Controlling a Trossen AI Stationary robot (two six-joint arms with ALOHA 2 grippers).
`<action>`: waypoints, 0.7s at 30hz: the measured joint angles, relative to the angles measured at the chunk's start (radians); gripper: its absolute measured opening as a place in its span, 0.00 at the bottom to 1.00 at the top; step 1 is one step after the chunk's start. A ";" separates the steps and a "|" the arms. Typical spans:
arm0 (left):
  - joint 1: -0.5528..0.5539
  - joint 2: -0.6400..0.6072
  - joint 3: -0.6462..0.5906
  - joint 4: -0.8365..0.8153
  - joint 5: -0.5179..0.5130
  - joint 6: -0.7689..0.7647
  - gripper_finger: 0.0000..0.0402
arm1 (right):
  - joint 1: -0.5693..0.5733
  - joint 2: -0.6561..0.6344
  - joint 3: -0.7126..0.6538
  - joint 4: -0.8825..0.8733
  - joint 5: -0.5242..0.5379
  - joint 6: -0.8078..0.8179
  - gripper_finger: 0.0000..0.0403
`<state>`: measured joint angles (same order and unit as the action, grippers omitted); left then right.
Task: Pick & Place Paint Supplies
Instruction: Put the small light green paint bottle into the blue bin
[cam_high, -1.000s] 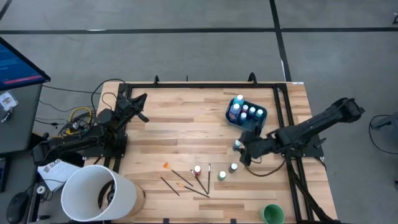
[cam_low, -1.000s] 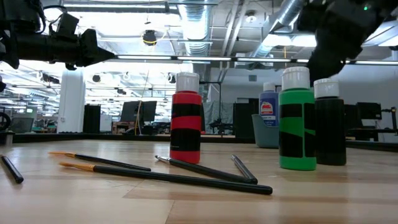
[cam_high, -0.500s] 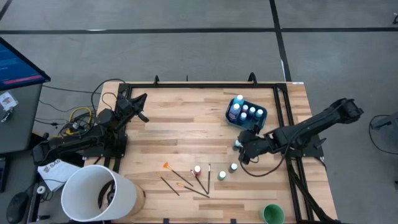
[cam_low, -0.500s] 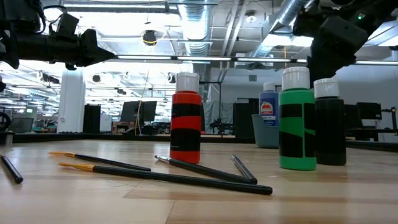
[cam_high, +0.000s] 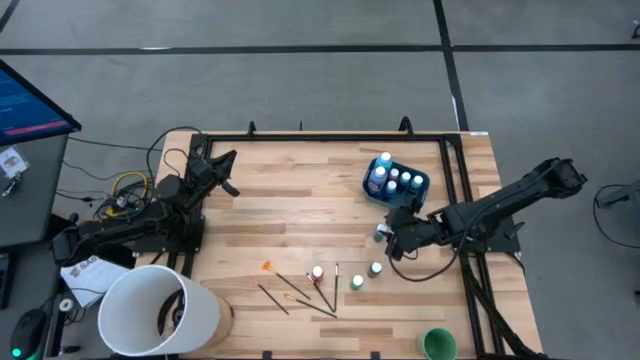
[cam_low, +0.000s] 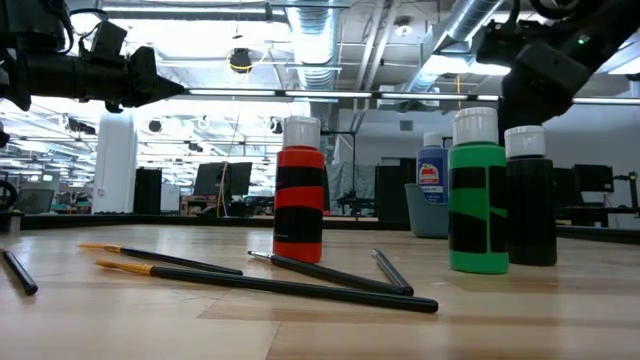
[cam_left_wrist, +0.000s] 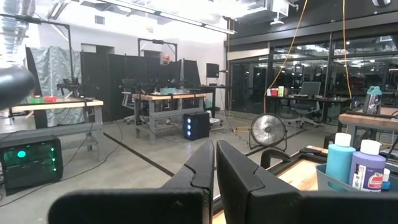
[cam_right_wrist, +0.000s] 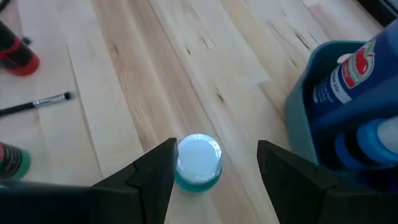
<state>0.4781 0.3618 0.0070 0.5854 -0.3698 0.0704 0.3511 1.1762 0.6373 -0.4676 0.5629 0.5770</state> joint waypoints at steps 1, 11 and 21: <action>0.000 0.000 0.000 0.000 0.000 0.000 0.02 | 0.000 -0.001 -0.008 0.015 0.001 0.000 0.54; 0.000 0.000 0.000 0.000 0.000 0.000 0.02 | -0.007 0.003 -0.021 0.017 -0.015 -0.011 0.54; 0.000 0.000 0.000 0.000 0.000 0.000 0.02 | -0.022 0.006 -0.021 0.015 -0.013 -0.011 0.54</action>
<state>0.4780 0.3622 0.0070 0.5854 -0.3697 0.0704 0.3293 1.1826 0.6161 -0.4523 0.5496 0.5660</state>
